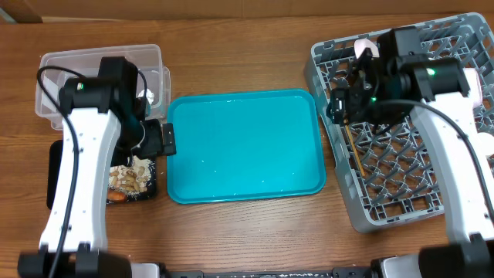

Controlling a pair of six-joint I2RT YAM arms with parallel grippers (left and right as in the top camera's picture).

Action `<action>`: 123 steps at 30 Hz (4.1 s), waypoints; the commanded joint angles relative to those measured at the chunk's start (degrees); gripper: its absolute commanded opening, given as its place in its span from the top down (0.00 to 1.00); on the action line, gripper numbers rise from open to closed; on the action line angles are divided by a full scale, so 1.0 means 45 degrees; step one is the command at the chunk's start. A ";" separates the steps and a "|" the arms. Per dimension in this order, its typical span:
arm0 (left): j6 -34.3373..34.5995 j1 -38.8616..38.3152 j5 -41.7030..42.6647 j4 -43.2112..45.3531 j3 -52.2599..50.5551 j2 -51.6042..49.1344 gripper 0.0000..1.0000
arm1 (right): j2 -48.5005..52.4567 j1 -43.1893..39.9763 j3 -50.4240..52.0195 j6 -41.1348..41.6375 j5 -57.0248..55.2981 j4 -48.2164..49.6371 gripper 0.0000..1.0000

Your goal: Sort waste into correct bins and load items into the dishwasher

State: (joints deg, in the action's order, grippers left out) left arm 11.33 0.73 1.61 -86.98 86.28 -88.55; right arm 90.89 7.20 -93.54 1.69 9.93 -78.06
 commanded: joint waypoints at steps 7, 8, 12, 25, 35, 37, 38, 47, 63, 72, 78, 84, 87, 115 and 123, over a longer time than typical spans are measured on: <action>-0.0928 -0.0005 0.0835 0.4075 -0.4473 0.7291 0.00 | -0.5809 -0.0044 0.4192 0.0257 -0.0685 0.3832 0.00; -0.0899 -0.0005 0.0889 0.4566 -0.4969 0.8150 0.00 | -0.6494 -0.0044 0.4813 0.0272 -0.0801 0.4313 0.00; -0.0646 -0.0005 0.0986 0.6003 -0.6271 1.0953 0.00 | -0.8704 -0.0044 0.6562 0.0296 -0.1336 0.5246 0.00; -0.0267 -0.0005 0.0976 0.5202 -0.6475 1.2764 0.00 | -0.9573 -0.0044 0.6941 0.0296 -0.1336 0.3687 0.00; -0.0267 -0.0005 0.0971 0.4405 -0.6475 1.2764 0.00 | -0.8927 -0.0044 0.6941 0.0291 -0.1345 0.3609 0.00; -0.0267 -0.0005 0.0976 0.4367 -0.6475 1.2764 0.00 | -0.8859 -0.0044 0.6975 0.0248 -0.1438 0.3988 0.00; -0.0267 -0.0005 0.0976 0.4371 -0.6475 1.2764 0.00 | -0.8898 -0.0044 0.7023 0.0253 -0.1423 0.4367 0.00; -0.0267 -0.0005 0.0976 0.4362 -0.6475 1.2764 0.00 | -1.2429 -0.0121 1.0350 -0.0471 -0.1447 0.9612 0.00; -0.0267 -0.0005 0.0976 0.4367 -0.6475 1.2764 0.00 | -1.9749 -0.1156 1.8588 -0.0466 -0.1443 1.6412 0.00; -0.0267 -0.0005 0.0971 0.4367 -0.6475 1.2764 0.00 | -2.0167 -0.1190 2.0686 -0.0466 -0.1749 1.7826 0.00; -0.0267 -0.0005 0.0976 0.4367 -0.6475 1.2764 0.00 | -2.0128 -0.1214 2.0677 -0.0466 -0.2103 1.6276 0.00; -0.0267 -0.0005 0.0976 0.4367 -0.6475 1.2764 0.00 | -2.0113 -0.1209 2.0682 -0.0466 -0.2098 1.6271 0.00; -0.0267 -0.0005 0.0971 0.4367 -0.6475 1.2764 0.00 | -2.0113 -0.1214 2.0682 -0.0466 -0.2098 1.6271 0.00; -0.0437 -0.0005 0.0690 0.4357 -0.6543 1.2944 0.00 | -2.0113 -0.1209 2.0682 -0.0466 -0.2103 1.6271 0.00; -0.0427 -0.0005 0.0554 0.8242 -1.0292 1.5412 0.00 | -2.0113 -0.1209 2.0682 -0.0466 -0.2098 1.6271 0.00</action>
State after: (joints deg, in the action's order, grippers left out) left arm 9.41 0.73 4.73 -53.32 46.74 -23.40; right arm 0.84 2.11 -1.06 -0.08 1.06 -5.15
